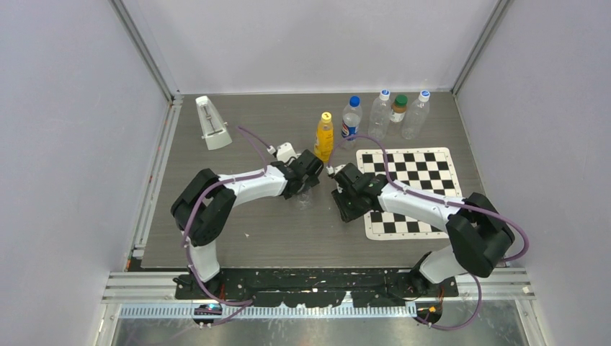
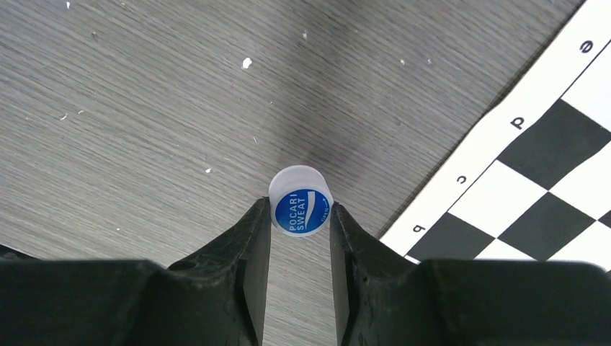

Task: Screw on the bottle caps
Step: Pick up the plastic bottle at the center of the board.

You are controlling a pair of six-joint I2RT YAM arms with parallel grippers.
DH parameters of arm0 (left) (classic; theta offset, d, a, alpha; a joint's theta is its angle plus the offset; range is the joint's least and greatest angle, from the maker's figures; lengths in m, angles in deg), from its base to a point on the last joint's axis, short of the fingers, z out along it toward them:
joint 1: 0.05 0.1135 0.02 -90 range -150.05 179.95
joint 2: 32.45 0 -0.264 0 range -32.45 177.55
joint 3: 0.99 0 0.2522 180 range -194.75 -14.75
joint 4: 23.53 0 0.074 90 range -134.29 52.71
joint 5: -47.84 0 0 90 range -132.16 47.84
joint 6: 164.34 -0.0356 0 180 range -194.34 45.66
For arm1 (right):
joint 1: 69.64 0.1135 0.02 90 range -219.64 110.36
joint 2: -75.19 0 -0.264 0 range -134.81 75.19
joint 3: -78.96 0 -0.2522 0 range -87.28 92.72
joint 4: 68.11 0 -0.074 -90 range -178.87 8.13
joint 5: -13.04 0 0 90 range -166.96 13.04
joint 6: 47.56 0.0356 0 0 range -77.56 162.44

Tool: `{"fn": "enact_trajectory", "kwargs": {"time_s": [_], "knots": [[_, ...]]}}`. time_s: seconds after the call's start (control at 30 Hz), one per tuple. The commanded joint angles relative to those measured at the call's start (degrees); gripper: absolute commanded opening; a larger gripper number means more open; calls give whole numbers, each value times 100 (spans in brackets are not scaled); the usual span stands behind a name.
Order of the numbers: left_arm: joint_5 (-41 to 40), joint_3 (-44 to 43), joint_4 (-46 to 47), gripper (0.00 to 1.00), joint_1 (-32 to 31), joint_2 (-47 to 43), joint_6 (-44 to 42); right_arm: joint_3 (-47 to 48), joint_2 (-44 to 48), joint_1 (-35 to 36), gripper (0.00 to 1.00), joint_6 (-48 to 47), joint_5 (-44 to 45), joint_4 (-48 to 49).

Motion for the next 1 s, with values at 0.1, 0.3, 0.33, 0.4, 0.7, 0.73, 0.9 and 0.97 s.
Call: {"fn": "enact_trajectory", "kwargs": {"time_s": [0.1, 0.3, 0.33, 0.4, 0.7, 0.73, 0.9, 0.97], "knots": [[-441, 293, 29, 55, -13, -424, 23, 329, -209, 83, 8, 117, 148, 67], [-561, 920, 325, 46, -4, -1181, -739, 534, -536, 136, 11, 156, 22, 96], [-561, 1050, 436, 45, -3, -1364, -942, 550, -627, 139, 12, 170, -34, 140], [-556, 1336, 764, 44, -3, -1750, -1447, 609, -778, 159, 15, 199, -73, 182], [-153, 2639, 2261, 43, -4, -3712, -4028, 890, -1262, 241, 38, 309, 139, 1], [-74, 2731, 2439, 43, -4, -3871, -4353, 894, -1300, 246, 42, 325, 154, -13], [415, 3109, 2813, 46, -6, -4652, -5808, 951, -1351, 267, 54, 357, 218, -122], [577, 3284, 3015, 46, -4, -4965, -6282, 1003, -1329, 271, 55, 393, 259, -214]]}}
